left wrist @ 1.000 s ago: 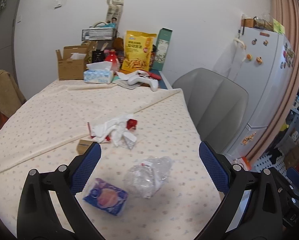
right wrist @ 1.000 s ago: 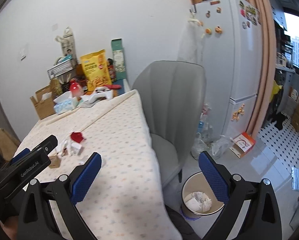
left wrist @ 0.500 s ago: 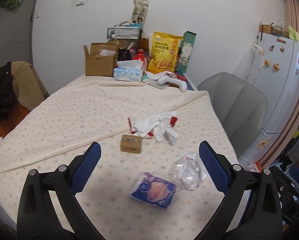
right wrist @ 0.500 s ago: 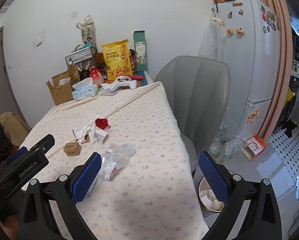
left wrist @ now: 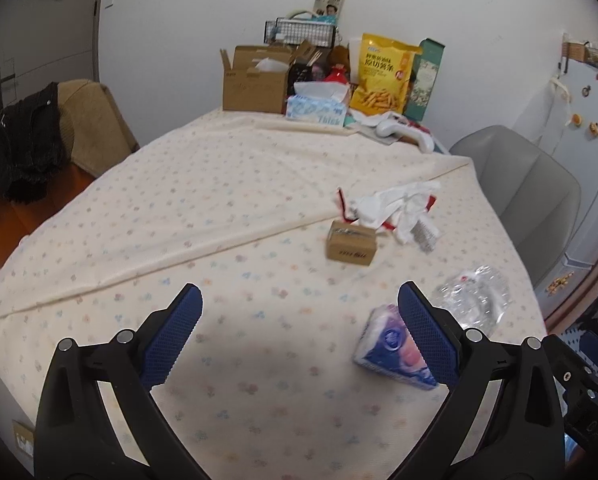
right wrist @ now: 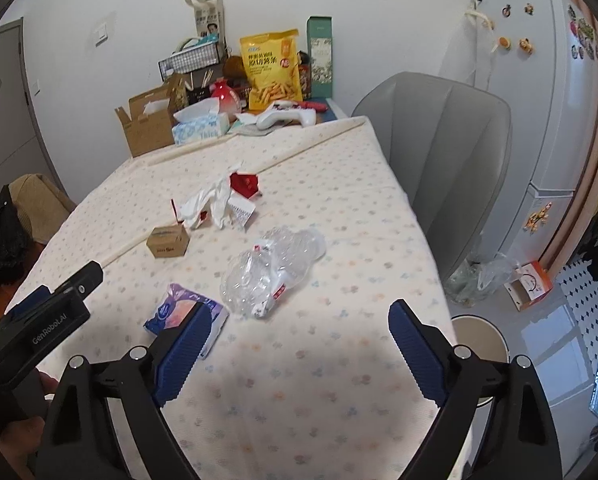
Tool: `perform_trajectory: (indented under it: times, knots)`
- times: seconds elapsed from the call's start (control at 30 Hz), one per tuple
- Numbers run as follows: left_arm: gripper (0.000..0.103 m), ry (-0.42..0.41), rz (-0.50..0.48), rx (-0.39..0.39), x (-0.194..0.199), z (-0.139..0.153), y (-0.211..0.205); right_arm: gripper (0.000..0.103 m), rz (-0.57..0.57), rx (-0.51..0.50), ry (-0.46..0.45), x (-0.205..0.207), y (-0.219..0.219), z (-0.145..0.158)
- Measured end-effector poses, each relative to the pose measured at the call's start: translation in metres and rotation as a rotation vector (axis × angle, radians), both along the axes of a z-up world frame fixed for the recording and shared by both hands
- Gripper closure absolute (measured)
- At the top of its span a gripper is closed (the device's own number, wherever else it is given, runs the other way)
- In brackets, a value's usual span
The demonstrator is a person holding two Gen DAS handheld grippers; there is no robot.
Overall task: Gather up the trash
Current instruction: 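Move both tools back over the table toward the plastic bottle and cardboard box, then grasp the clear plastic bottle with the right tool while the left tool grasps the small cardboard box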
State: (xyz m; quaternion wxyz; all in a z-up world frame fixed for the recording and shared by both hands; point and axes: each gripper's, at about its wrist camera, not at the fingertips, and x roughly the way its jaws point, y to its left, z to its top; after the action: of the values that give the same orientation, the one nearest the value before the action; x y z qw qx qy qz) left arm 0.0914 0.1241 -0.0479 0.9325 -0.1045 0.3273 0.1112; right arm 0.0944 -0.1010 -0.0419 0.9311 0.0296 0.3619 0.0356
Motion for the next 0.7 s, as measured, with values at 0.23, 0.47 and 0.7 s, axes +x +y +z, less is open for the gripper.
perform_trajectory:
  times: [0.23,0.47,0.7]
  knots:
    - [0.006,0.025,-0.005,-0.008,0.012,-0.011,0.001,0.026,0.018,0.005,0.032,0.022,0.006,-0.011]
    - [0.006,0.050,-0.002,0.014,0.027,-0.015,-0.003,0.040,0.017,0.044,0.078,0.046,0.001,-0.026]
    - [0.006,0.060,0.017,0.003,0.045,-0.020,0.005,0.040,0.042,0.050,0.092,0.058,0.012,-0.032]
